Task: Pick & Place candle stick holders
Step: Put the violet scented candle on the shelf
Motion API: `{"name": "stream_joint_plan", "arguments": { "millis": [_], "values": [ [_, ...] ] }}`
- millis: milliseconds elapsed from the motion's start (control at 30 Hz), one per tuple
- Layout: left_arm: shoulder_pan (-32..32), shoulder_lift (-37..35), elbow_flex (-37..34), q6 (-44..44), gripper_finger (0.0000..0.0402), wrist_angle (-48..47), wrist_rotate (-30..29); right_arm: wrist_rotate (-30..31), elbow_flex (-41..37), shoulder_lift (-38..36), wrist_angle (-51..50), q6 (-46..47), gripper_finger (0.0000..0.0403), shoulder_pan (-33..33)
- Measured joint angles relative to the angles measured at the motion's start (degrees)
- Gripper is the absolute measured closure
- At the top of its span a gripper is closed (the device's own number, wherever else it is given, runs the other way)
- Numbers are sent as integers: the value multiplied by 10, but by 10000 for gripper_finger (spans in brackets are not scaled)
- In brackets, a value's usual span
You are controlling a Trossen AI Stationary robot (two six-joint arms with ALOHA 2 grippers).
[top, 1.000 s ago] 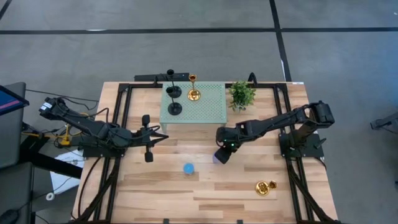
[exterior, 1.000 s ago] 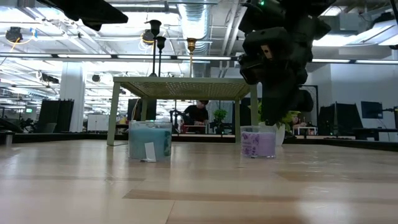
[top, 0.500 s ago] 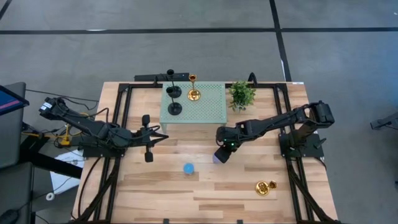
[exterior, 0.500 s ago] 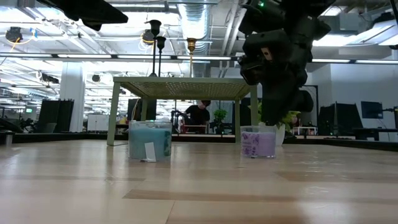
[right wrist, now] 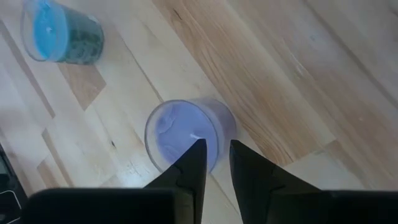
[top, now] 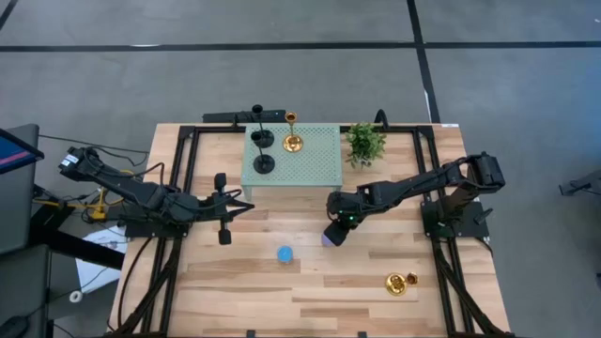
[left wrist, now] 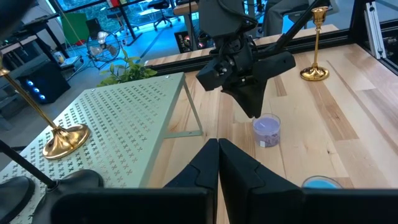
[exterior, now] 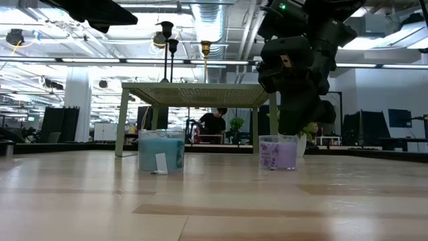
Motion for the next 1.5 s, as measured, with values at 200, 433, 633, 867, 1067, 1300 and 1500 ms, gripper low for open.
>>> {"name": "stream_joint_plan", "arguments": {
  "millis": [200,433,633,867,1067,1300,1500],
  "values": [
    [0,0,0,0,390,0,0,0,0,0,1,1,340,0],
    [0,0,0,0,390,0,0,0,0,0,1,1,340,1],
    [0,0,0,0,390,0,0,0,0,0,6,1,340,1],
    [0,0,0,0,390,0,0,2,0,0,10,-2,340,1],
    [0,0,0,0,390,0,0,1,0,0,10,-3,340,1],
    [0,0,0,-2,390,0,0,-18,0,0,8,-3,340,2],
    [0,0,0,-2,390,0,0,-23,0,14,13,1,340,5]
  ]
}}
